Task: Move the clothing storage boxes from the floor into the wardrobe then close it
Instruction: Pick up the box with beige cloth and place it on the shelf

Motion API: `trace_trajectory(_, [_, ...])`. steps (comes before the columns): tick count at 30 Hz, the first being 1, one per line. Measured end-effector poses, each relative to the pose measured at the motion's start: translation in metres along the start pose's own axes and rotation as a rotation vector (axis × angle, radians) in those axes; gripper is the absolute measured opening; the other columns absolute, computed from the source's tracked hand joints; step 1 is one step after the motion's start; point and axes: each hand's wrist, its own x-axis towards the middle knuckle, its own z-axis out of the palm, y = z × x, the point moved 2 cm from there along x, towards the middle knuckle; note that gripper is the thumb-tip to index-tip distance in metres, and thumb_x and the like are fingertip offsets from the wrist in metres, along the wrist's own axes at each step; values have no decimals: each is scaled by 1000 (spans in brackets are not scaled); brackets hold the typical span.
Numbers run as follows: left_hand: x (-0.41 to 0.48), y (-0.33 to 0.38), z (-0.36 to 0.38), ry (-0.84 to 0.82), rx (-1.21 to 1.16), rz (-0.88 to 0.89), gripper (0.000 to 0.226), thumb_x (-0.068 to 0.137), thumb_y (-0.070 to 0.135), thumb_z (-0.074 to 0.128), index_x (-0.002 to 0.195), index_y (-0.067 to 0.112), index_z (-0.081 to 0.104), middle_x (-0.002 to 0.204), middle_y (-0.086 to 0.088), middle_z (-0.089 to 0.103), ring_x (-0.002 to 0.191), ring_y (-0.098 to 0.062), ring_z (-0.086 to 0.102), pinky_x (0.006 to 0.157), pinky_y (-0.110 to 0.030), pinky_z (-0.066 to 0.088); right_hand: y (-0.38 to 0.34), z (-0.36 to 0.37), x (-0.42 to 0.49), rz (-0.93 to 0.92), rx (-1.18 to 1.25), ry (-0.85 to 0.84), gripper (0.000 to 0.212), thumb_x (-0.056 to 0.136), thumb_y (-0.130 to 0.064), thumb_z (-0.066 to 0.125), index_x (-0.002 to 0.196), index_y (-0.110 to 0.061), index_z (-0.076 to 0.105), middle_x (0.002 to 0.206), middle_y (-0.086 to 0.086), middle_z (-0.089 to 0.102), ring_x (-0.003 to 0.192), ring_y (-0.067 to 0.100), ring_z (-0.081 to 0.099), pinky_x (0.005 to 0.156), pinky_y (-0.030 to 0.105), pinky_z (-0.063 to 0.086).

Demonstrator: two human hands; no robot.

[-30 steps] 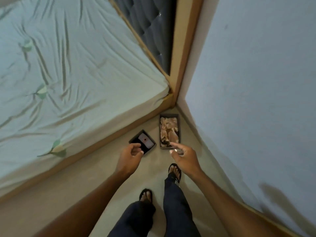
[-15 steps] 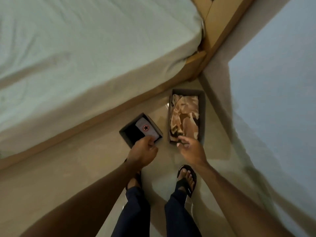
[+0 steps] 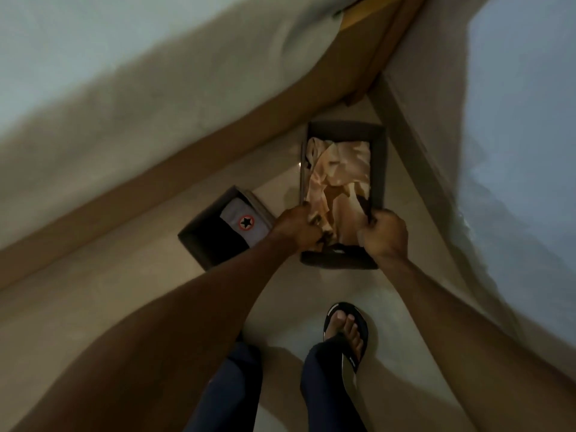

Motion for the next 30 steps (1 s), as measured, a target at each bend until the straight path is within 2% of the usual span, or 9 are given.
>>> trace_trajectory(3, [-29,9,-5,17,56,2,36,89,22,57,124,13,57,122,-12,62,111,-32,59,87,-36,51,4,-21,-21,-40,-47,7,14,86,-24,61,93,-14,69,88,7,68,70,22,55,58,24,38])
trace_trajectory(6, [-76,17,-12,15,-25,-39,40,88,25,57,127,18,54,115,-8,65,106,-28,62,83,-35,53,-1,-57,-65,-76,-28,-2,17,90,-26,57,89,-12,66,82,4,62,65,19,49,57,26,35])
trace_trajectory(8, [-121,24,-17,-5,-83,-54,39,89,29,58,127,25,51,108,-1,65,98,-20,64,81,-35,56,-3,-86,-105,-130,-47,-11,15,87,-16,57,99,-13,67,87,3,62,71,19,53,63,26,39])
trace_trajectory(11, [-199,46,-29,29,-74,3,34,91,31,56,125,30,51,107,4,64,93,-11,61,84,-35,55,-8,-133,-173,-154,-20,-22,28,86,-11,53,111,-12,67,99,6,65,88,24,62,71,27,45])
trace_trajectory(15, [-308,86,-60,45,32,36,37,88,25,52,124,31,55,113,-1,66,102,-22,62,87,-38,53,-20,-212,-269,-131,34,-39,34,88,-10,51,120,-9,64,111,8,66,97,27,63,80,33,52])
trace_trajectory(18, [-382,112,-77,1,75,73,38,89,28,50,125,32,55,116,-3,67,105,-24,62,85,-31,51,-24,-258,-339,-80,59,-39,35,90,-7,47,121,-11,64,112,8,66,98,27,64,83,32,51])
trace_trajectory(23, [-477,147,-108,-78,142,265,35,95,27,48,130,28,53,112,-4,67,101,-21,63,83,-29,50,-34,-315,-451,-17,86,60,31,93,-6,44,114,-9,66,104,11,68,92,27,64,75,28,47])
trace_trajectory(27, [-539,168,-129,-118,218,422,38,93,23,55,131,23,54,94,5,65,86,-15,65,71,-23,51,-43,-337,-542,38,185,139,32,94,-10,44,119,-10,64,98,14,68,86,30,64,66,28,42])
trace_trajectory(30, [-571,176,-136,-150,336,508,43,92,23,58,134,28,52,95,9,63,89,-11,63,75,-22,50,-43,-344,-599,87,274,227,30,95,-12,45,119,-7,62,96,16,67,88,32,63,70,33,47])
